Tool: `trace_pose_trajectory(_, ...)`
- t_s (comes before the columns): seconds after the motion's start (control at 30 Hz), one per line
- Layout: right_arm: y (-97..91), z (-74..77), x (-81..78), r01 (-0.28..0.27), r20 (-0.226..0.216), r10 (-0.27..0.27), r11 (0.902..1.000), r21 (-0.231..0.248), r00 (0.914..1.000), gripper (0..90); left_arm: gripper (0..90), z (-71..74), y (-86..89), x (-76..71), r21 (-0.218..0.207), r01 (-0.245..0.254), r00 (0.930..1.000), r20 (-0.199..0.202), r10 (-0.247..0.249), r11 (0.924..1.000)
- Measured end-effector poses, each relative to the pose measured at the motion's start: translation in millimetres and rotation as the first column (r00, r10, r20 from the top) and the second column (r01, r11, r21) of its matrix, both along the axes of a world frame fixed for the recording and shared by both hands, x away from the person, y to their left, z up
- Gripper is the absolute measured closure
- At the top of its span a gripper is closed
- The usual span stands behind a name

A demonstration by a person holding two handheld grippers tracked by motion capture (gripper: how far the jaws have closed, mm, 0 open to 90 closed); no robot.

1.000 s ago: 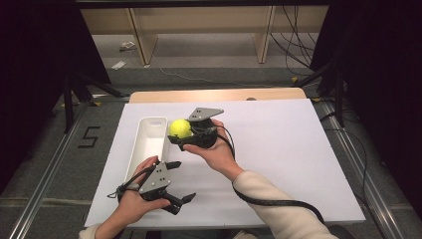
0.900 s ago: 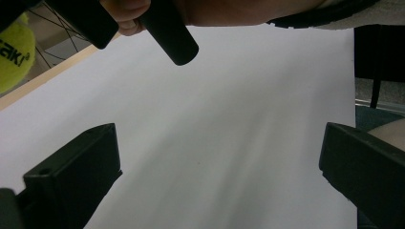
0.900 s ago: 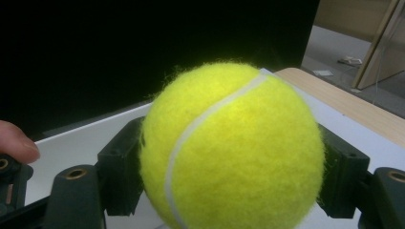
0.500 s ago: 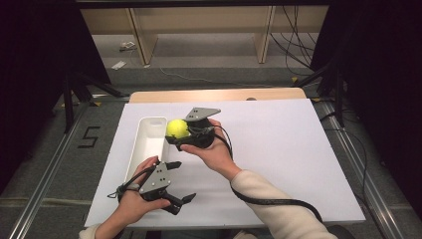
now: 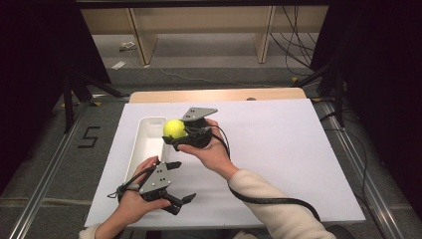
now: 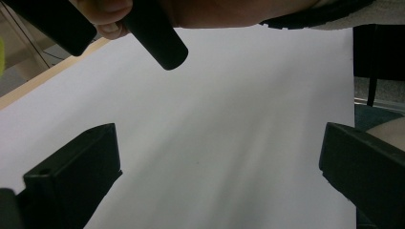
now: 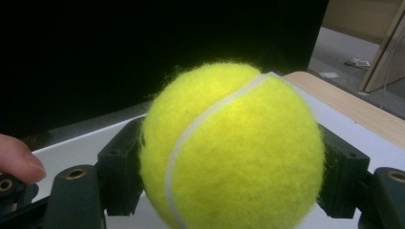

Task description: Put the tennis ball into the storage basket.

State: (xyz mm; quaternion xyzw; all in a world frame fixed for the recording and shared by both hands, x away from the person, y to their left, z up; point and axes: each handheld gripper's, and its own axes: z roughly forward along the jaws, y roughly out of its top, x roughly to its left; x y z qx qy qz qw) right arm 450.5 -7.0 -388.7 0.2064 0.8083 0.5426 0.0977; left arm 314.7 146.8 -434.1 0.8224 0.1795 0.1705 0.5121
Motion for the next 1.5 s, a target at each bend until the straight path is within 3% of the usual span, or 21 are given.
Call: trace_pose_trajectory(1.5, 23.7, -0.8, 5.2, -0.039, -0.014, 0.039, 0.9991, -0.013, 0.9991, 26.2, 0.0, -0.1, -0.1, -0.2, 0.003, 0.004, 1.0000, 0.000, -0.004, 1.0000)
